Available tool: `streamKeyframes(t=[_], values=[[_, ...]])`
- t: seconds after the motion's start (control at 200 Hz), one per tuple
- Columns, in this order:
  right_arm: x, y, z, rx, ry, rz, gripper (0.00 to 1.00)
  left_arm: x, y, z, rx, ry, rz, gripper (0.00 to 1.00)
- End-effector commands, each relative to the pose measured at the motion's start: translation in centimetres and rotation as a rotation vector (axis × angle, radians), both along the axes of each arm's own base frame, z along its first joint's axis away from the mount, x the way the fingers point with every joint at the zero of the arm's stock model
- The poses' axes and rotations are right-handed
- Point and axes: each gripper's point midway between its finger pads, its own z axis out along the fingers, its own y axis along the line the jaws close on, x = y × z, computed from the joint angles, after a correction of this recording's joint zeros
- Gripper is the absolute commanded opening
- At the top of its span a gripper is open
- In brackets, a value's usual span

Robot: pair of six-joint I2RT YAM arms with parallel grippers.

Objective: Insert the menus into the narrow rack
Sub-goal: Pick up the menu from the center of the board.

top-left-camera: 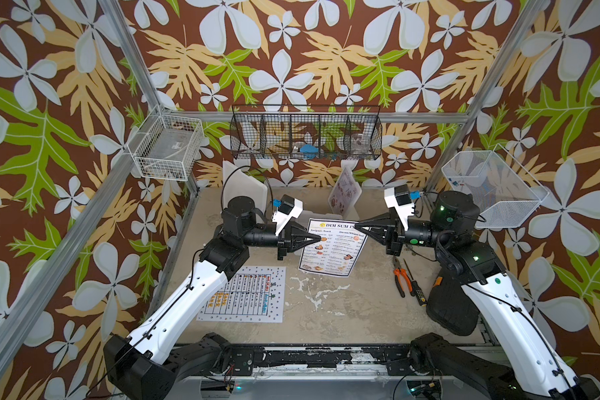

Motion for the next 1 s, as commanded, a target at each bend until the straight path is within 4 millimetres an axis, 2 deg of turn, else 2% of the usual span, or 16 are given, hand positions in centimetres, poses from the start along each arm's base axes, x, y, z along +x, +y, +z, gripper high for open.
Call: streamKeyframes(t=[0.0, 0.175, 0.365, 0.661, 0.956, 0.996], values=[[-0.9, 0.3, 0.3, 0.022, -0.005, 0.069, 0.14, 0.4, 0.4, 1.1, -0.028, -0.031, 0.037, 0.00], [-1.5, 0.5, -1.1, 0.019, 0.018, 0.110, 0.30, 0.5, 0.5, 1.9, -0.043, -0.042, 0.048, 0.00], [-1.8, 0.7, -2.2, 0.038, 0.043, 0.143, 0.32, 0.7, 0.6, 2.1, -0.047, -0.045, 0.062, 0.00], [-1.5, 0.7, -3.3, 0.040, 0.042, 0.145, 0.21, 1.1, 0.5, 2.3, -0.047, -0.044, 0.076, 0.00], [-1.1, 0.8, -3.5, 0.039, 0.049, 0.135, 0.00, 1.5, 0.5, 2.3, -0.046, -0.031, 0.092, 0.00], [-0.9, 0.8, -3.4, 0.045, 0.051, 0.122, 0.00, 1.6, 0.4, 2.2, -0.045, -0.019, 0.092, 0.08]])
